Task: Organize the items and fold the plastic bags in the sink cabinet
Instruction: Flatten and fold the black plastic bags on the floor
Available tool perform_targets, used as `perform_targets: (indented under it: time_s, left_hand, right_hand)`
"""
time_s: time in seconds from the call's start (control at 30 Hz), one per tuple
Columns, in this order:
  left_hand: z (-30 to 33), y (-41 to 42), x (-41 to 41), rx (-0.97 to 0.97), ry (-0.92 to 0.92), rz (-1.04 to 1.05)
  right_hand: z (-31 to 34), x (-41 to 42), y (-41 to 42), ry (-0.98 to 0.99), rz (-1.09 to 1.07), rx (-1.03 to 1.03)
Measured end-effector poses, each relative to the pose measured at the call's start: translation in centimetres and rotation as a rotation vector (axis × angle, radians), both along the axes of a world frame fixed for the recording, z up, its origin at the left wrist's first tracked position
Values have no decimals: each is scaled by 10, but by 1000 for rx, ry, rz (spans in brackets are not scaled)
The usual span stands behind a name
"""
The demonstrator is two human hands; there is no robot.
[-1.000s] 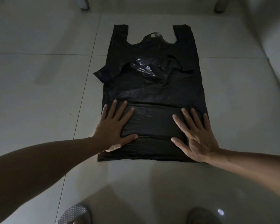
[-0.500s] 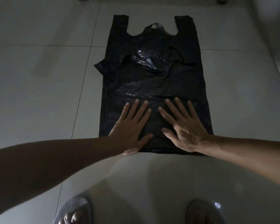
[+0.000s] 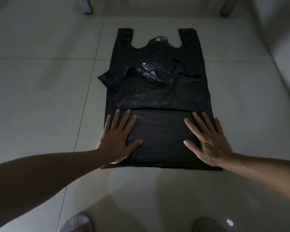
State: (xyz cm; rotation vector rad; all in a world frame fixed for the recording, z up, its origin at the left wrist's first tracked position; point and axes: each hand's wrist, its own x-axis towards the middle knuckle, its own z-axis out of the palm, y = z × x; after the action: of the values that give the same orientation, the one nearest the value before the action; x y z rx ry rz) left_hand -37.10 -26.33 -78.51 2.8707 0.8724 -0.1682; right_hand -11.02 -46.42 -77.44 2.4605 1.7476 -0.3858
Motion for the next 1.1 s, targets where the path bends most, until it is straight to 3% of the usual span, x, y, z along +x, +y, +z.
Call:
perform_targets:
  time_s: [0.1, 0.2, 0.33, 0.43, 0.53, 0.8, 0.93, 1.0, 1.03, 1.1]
  left_hand:
    - [14, 6, 9, -57, -153, 141]
    - [26, 20, 29, 32, -237, -16]
    - [18, 29, 58, 70, -116, -223]
    - [4, 41, 62, 32, 42, -121]
    - [-4, 52, 54, 51, 58, 44]
    - [5, 51, 63, 68, -27, 96]
    - [3, 62, 85, 72, -82, -225]
    - [0, 74, 89, 31, -13, -392]
    - [-1, 85, 89, 31, 29, -372]
    - [0, 114, 88, 1, 69, -66]
  right_hand:
    - [7, 1, 8, -12, 22, 63]
    - [17, 3, 33, -5, 158, 170]
    - [15, -5, 80, 28, 286, 173]
    - [3, -2, 96, 6, 141, 79]
    - [-8, 9, 93, -28, -64, 57]
    - [-12, 10, 90, -51, -97, 63]
    - [-14, 9, 90, -59, -88, 80]
    - [-13, 9, 90, -65, -91, 85]
    - [-13, 9, 90, -71, -92, 81]
    - [-14, 10, 89, -78, -92, 77]
